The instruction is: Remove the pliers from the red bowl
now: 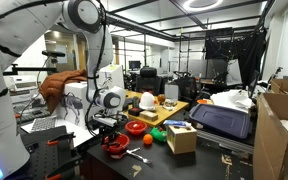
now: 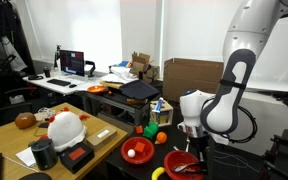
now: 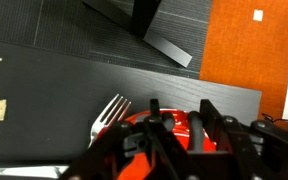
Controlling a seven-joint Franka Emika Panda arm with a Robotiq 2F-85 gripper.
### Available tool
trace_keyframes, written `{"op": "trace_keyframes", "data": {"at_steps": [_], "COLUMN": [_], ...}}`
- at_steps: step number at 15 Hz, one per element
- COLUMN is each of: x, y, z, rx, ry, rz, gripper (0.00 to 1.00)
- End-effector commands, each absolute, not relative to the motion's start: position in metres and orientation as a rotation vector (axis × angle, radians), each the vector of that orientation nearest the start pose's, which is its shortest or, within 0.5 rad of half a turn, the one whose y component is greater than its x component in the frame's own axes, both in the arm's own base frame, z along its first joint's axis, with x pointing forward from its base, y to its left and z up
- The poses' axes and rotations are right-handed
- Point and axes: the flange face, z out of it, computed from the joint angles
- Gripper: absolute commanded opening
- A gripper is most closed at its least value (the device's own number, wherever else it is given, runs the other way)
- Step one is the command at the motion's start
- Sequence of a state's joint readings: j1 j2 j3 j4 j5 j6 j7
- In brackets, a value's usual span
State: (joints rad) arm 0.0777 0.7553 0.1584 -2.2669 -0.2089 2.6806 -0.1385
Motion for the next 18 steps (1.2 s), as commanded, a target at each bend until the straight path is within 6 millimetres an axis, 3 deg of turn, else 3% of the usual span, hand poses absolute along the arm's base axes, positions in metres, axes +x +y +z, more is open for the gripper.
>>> {"op": "trace_keyframes", "data": {"at_steps": [1,18], "x": [0.441,0.468], "y": [0.132,0.138], "z": [0.037,0.097], "rx": [-2.923,-2.916], "ry": [-0.853,-0.836], "rz": [0.498,0.388], "gripper": [0.19,0.19]}}
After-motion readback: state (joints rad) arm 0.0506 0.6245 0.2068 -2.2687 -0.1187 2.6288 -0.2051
